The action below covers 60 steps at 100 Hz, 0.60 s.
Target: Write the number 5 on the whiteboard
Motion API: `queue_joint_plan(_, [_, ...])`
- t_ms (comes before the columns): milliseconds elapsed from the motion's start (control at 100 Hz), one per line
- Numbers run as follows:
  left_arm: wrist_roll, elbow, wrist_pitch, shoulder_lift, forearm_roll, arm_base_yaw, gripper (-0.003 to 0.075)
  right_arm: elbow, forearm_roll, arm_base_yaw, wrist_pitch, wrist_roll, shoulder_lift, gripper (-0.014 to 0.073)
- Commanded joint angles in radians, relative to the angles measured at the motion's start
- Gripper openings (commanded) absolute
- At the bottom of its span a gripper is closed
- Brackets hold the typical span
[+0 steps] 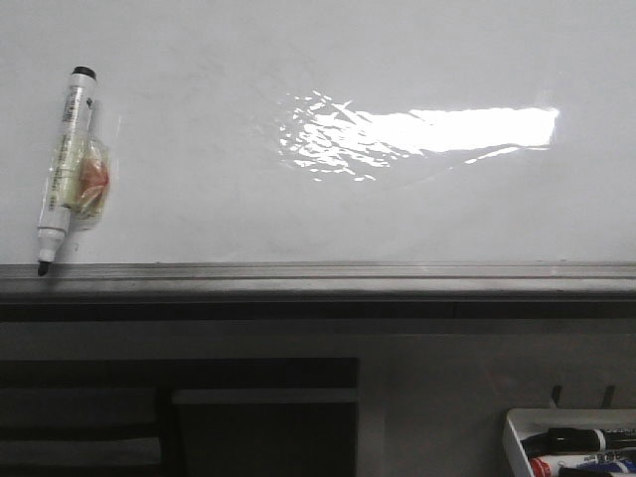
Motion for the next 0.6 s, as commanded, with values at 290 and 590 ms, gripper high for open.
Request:
queue_joint_plan(290, [-0.010,-0.032,-0.238,0.263,-0.212,-0.181,0.0400,-0.037,0.004,-0.003,-0.082,-0.003,0.014,-0.0050])
queue_joint_plan(590, [-0.014,-0.047,-0.259,0.402,-0.273,-0.181,0.0399,-0.037,0.004,-0.003,-0.083,-0.003,0.014,-0.0050])
